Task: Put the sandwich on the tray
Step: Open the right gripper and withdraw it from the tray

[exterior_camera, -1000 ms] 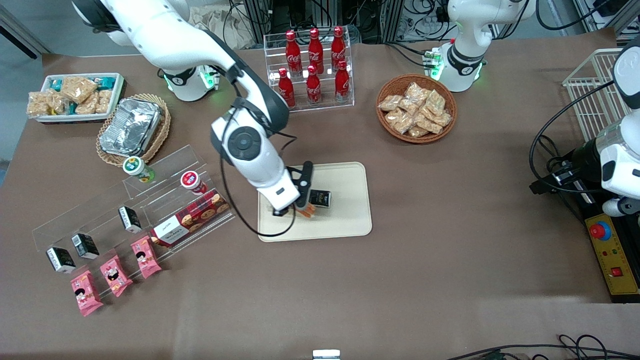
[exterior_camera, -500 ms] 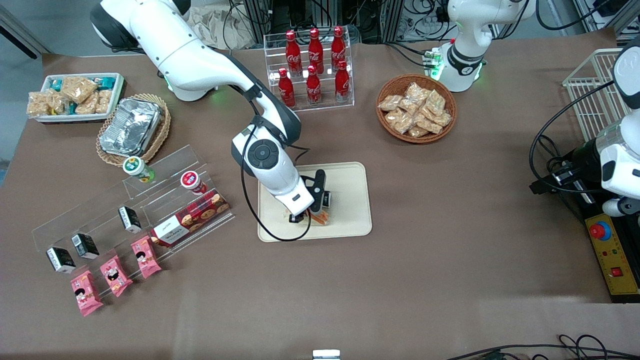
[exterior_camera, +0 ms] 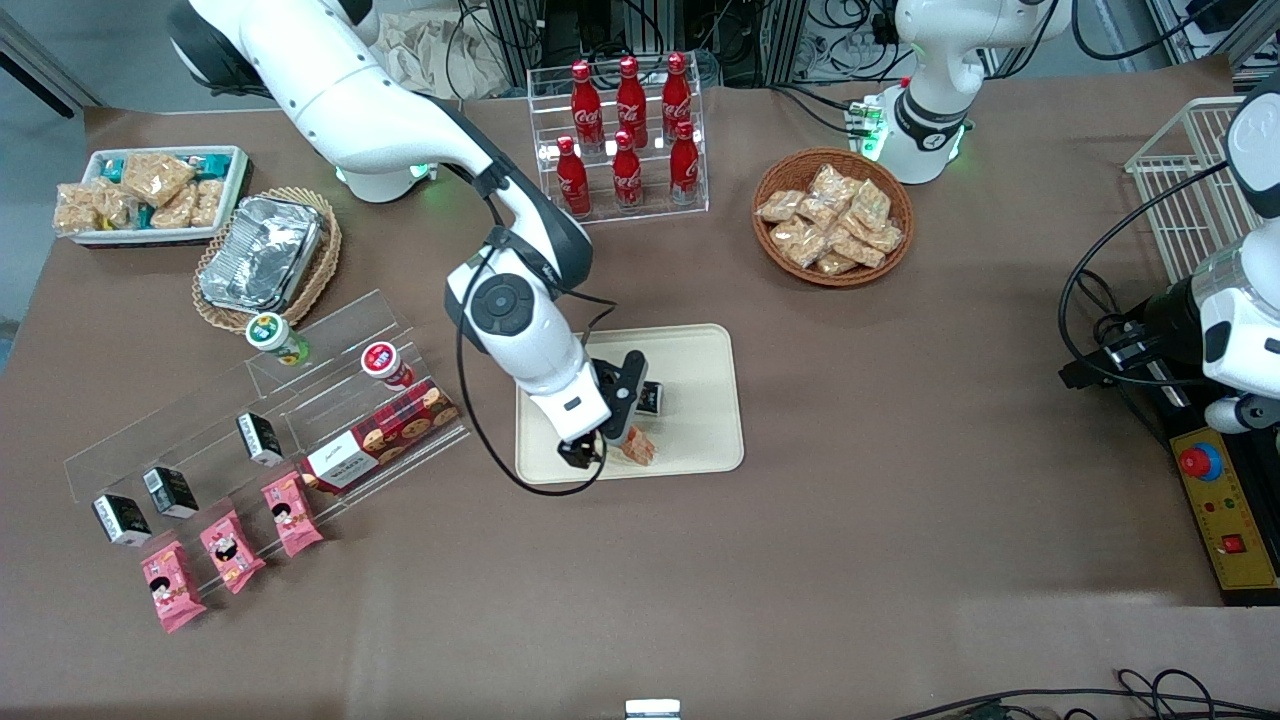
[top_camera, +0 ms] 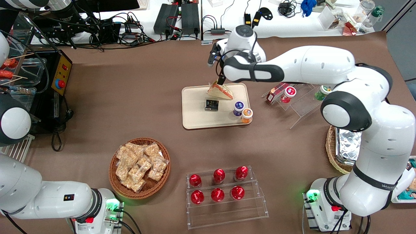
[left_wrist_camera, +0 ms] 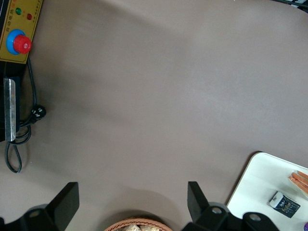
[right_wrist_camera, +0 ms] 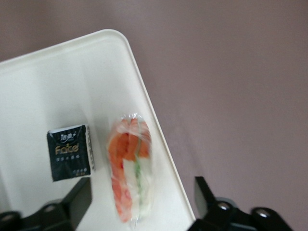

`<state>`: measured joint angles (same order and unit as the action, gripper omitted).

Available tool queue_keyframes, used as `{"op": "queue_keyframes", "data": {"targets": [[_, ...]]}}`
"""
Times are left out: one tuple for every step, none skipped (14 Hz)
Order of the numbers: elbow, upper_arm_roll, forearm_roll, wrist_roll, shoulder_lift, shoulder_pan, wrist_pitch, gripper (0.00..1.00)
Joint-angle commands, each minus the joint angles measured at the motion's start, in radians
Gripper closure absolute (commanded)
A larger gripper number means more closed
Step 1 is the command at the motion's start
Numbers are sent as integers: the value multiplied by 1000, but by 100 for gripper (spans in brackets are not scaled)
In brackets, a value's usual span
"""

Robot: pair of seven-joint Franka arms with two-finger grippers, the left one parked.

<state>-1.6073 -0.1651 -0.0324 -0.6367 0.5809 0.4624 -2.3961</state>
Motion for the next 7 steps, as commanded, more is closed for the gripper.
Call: {"op": "queue_keyframes", "data": {"targets": [[-3,-4,-92,15,-93,-71,133,1],[-3,2,-121,81,-145,-88,202,1],[-2,16,-124,195,-182,-105,260,1],[-3,33,-123,291,-219,-116,294,1],[-3,48,-118,323,-251,-123,322,1],[-3,74,-118,330,-277,-126,356,1],[-3,111,-119,330,-303,-127,386,1]]}}
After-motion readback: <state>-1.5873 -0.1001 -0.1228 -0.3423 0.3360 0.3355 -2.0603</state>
